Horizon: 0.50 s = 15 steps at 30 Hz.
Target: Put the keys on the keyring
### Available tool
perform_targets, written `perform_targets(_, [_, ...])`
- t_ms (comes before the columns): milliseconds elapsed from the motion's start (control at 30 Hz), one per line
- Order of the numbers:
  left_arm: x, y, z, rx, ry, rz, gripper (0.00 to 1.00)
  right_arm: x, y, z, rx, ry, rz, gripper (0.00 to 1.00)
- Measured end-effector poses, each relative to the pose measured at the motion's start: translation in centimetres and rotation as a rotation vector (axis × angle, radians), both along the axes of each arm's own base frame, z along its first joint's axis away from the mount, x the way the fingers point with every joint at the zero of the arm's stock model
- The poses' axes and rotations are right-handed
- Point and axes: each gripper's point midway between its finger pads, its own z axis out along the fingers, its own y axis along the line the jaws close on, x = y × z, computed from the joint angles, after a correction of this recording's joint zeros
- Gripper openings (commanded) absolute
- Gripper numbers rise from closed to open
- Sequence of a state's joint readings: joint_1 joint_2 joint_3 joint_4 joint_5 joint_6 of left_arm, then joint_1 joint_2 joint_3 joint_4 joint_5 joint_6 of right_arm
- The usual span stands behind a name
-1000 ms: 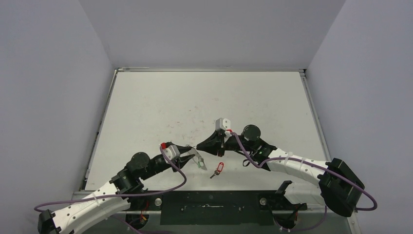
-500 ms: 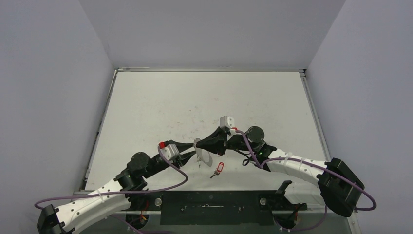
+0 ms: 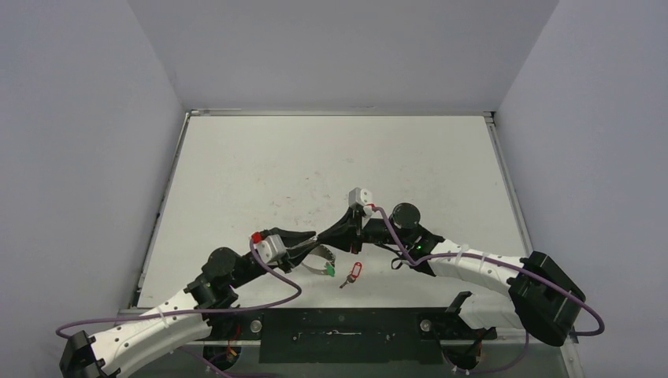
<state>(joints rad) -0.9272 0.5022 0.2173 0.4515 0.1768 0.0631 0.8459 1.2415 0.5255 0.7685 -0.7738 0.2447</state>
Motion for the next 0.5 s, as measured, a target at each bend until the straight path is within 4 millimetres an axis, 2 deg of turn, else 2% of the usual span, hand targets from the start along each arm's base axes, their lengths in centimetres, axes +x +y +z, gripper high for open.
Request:
perform_targets(133, [-0.1,0.0,0.3,-0.01,-0.009,-0.007,0.23,-0.1,-0.1,-0.5,-0.019,0.025,0.0,0.0])
perform_targets(300, [-0.3,0.2,0.4,-0.01,-0.009,-0.005,0.27,-0.1,-0.1,-0.6,-0.02,0.039,0.0,0.0])
perform_targets(500, [-0.6,1.6,1.8,-0.057,-0.029,0.026,0.25,-0.2,0.0,-0.2,-0.008,0.049,0.001,0.0])
